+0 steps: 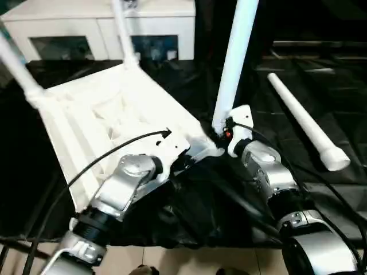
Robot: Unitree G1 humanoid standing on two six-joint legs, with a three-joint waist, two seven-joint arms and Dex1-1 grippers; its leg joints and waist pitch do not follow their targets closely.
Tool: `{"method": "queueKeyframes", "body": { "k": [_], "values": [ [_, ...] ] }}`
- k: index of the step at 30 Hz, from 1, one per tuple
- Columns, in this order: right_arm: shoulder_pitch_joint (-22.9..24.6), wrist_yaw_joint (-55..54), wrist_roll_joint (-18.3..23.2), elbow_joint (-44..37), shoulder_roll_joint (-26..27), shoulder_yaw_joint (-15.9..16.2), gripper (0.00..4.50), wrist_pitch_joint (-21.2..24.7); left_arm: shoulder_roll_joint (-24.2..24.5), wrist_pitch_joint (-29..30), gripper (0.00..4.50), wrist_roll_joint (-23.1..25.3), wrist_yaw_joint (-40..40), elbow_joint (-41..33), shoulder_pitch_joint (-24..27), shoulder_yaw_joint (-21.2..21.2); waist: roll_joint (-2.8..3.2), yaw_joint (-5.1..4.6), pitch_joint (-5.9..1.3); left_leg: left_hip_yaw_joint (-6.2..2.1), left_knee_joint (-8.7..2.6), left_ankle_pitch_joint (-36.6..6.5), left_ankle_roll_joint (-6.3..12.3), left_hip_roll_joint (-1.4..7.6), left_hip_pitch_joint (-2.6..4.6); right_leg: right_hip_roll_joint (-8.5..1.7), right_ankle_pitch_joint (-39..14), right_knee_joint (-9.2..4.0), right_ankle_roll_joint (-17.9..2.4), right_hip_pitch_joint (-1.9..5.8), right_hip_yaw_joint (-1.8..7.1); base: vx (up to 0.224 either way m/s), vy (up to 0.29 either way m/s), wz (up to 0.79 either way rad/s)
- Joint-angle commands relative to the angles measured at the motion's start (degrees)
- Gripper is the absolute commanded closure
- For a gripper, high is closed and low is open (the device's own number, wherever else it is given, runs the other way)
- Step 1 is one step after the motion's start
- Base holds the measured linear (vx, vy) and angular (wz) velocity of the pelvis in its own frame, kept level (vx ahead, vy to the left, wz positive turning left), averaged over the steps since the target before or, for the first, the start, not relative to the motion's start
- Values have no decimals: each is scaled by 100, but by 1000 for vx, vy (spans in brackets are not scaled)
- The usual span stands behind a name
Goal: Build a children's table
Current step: Insert table leg to table base
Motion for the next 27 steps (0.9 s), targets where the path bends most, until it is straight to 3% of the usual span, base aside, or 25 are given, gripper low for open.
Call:
{"method": "queueKeyframes", "body": {
  "k": [1, 6, 9, 10, 14, 16, 17, 18, 19, 20, 22, 23, 27],
  "values": [
    [156, 124, -133, -13, -119, 81, 105, 113, 121, -436, 450, -95, -359, -188, -173, -59, 31, 23, -405, -97, -348, -1403, 218, 187, 107, -268, -703, -339, -1478, 290, 204, 0, 0, 0],
    [293, 729, -63, -440, -326, 168, 100, 79, 281, -776, 450, -160, -776, -68, -194, -116, 3, 82, -427, -82, -327, -1254, 247, 191, 111, -261, -479, -305, -1509, 297, 209, 0, 0, 0],
    [483, 1344, 4, -838, -571, 297, 100, 72, 414, -1035, 450, -210, -1147, 13, -209, -180, 38, 168, -431, -79, -310, -1215, 309, 199, 119, -255, -465, -300, -1446, 297, 204, 0, 0, 0],
    [512, 1441, 14, -892, -612, 324, 100, 72, 431, -1074, 450, -224, -1207, 22, -210, -188, 29, 197, -439, -75, -306, -1198, 305, 208, 128, -254, -434, -285, -1440, 288, 206, 0, 0, 0],
    [810, 2346, 99, -1373, -1024, 597, 100, 83, 557, -1339, 450, -390, -1742, 119, -225, -254, 84, 263, -422, -74, -309, -1376, 237, 218, 140, -254, -533, -292, -1444, 272, 211, 0, 0, 0],
    [894, 2561, 122, -1500, -1127, 673, 100, 94, 596, -1412, 450, -398, -1863, 143, -221, -298, 66, 292, -427, -78, -310, -1399, 238, 221, 140, -252, -510, -288, -1452, 278, 211, 0, 0, 0],
    [927, 2647, 129, -1559, -1167, 703, 100, 101, 609, -1439, 450, -400, -1913, 163, -221, -312, 100, 288, -416, -82, -312, -1442, 209, 213, 122, -263, -557, -287, -1477, 276, 213, 0, 0, 0],
    [949, 2706, 133, -1600, -1194, 724, 100, 106, 619, -1458, 450, -401, -1946, 176, -221, -321, 80, 283, -412, -83, -320, -1493, 204, 212, 121, -258, -616, -305, -1461, 281, 209, 0, 0, 0],
    [1093, 3146, 124, -1873, -1407, 913, 100, 162, 656, -1602, 450, -380, -2125, 329, -254, -367, 116, 283, -390, -90, -331, -1635, 179, 211, 132, -241, -754, -334, -1409, 275, 204, 0, 0, 0],
    [1100, 3170, 123, -1888, -1418, 924, 100, 165, 658, -1610, 450, -378, -2134, 337, -256, -369, 83, 296, -396, -85, -320, -1658, 187, 214, 159, -250, -773, -331, -1409, 275, 217, 0, 0, 0],
    [1192, 3510, 80, -2064, -1608, 1077, 100, 212, 673, -1755, 450, -340, -2256, 511, -318, -399, 102, 290, -391, -90, -314, -1569, 236, 206, 108, -272, -831, -320, -1434, 288, 219, 0, 0, 0],
    [1215, 3626, 63, -2102, -1672, 1116, 126, 205, 686, -1824, 450, -308, -2291, 584, -346, -415, 93, 297, -392, -89, -309, -1554, 246, 210, 122, -268, -912, -335, -1402, 284, 218, 0, 0, 0],
    [1247, 3915, 107, -2202, -1798, 1164, 138, 274, 726, -2020, 450, -247, -2423, 761, -397, -440, 96, 308, -395, -90, -311, -1570, 260, 221, 123, -281, -1096, -348, -1383, 275, 222, 0, 0, 0]
  ]
}}
